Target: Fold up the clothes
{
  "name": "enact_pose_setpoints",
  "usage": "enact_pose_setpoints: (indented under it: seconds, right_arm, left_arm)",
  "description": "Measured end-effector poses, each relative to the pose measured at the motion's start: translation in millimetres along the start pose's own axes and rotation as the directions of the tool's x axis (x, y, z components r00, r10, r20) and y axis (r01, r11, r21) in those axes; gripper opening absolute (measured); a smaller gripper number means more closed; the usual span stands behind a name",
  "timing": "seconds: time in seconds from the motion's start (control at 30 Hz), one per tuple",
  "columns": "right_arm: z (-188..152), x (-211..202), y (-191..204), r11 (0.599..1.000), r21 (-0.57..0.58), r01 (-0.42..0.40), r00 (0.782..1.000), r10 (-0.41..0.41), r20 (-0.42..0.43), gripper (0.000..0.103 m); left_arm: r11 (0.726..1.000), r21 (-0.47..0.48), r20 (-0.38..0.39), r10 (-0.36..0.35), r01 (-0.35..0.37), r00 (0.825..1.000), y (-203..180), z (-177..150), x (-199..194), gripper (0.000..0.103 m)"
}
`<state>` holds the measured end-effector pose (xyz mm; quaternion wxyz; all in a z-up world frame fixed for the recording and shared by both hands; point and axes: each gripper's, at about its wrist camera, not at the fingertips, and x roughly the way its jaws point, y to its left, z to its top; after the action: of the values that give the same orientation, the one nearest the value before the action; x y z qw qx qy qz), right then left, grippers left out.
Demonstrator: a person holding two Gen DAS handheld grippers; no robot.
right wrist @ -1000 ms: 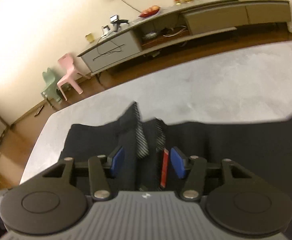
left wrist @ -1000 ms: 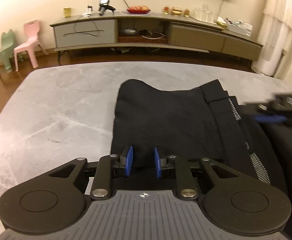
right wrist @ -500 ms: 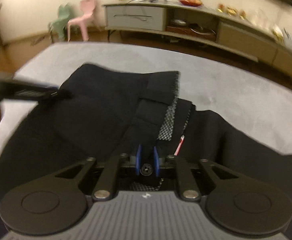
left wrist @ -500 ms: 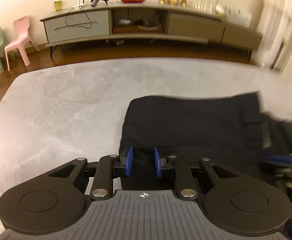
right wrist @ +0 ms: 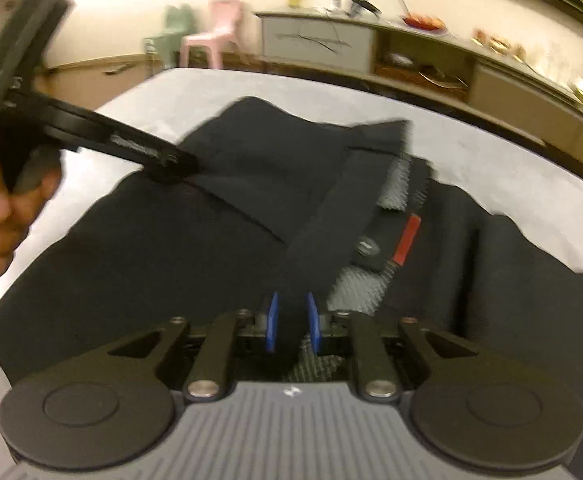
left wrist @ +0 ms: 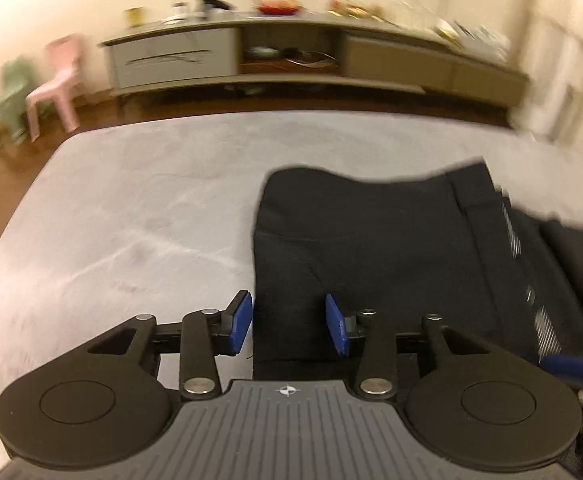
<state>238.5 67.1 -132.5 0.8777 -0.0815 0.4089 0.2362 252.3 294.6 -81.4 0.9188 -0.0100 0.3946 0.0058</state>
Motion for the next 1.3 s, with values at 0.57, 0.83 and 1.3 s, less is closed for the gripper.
enact_pose_setpoints:
  seconds: [0.57,0.83,1.3]
  right_arm:
    - [-56,-49,16,0.986,-0.136,-0.100,0.993,0.108,0.046,0.019]
    - [-79,-63,14,0.984,-0.140,-0.112,0.989,0.125,0.083,0.023]
    - [-119,-112,-175,0.955,0.282,0.090,0.993,-0.109,0.054,0.063]
  left_arm:
    - [0.996,0.084,0.034,0.041,-0.043,0.999,-47,-40,-57,0.042]
    - [0.999,0.018,0.038,0.037,-0.037,0.999,-37,-73,-76,0.042]
    - [0.983,0.061,0.063,-0.179,0.175,0.982,-144,-59,-113,0.076]
